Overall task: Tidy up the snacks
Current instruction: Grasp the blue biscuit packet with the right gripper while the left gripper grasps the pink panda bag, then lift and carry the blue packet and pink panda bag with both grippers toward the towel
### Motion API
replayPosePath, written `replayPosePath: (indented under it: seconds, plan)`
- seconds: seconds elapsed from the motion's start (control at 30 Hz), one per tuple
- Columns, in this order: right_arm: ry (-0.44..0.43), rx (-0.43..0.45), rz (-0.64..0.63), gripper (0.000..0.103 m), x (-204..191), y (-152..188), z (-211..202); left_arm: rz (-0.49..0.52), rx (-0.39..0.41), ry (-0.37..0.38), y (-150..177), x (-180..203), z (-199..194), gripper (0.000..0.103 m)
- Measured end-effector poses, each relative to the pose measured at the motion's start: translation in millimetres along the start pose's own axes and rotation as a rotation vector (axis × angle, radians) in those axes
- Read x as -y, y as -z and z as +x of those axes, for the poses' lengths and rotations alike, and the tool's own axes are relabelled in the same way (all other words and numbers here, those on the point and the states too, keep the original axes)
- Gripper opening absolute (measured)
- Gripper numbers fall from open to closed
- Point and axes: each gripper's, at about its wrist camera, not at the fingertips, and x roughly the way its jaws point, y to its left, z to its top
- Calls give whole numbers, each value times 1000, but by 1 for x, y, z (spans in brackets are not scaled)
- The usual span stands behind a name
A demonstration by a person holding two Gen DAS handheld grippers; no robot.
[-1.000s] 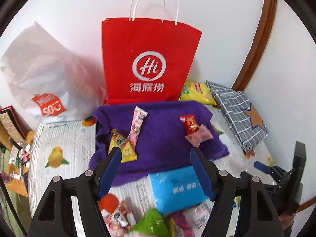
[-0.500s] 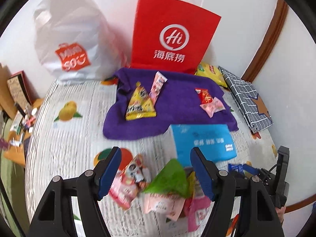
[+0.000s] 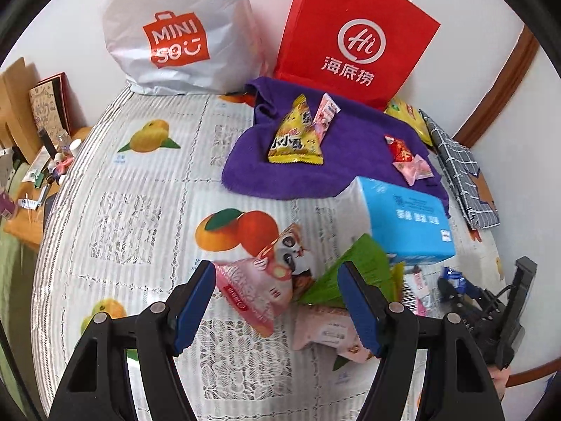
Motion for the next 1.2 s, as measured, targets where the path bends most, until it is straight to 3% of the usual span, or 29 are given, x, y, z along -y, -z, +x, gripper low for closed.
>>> replayPosePath:
  seconds: [0.2,0.67,1.2]
  plan:
    - [-7,56,-31,42,2,7,-2,-12,-12,-18,1,-2,19,70]
    - [-19,56,-30,45,2,7,-2,-2,-17,-51,-3,-1,59,73]
    - [-19,56,-30,46,2,7,-2,-60,108,-16,11,-9,63,78]
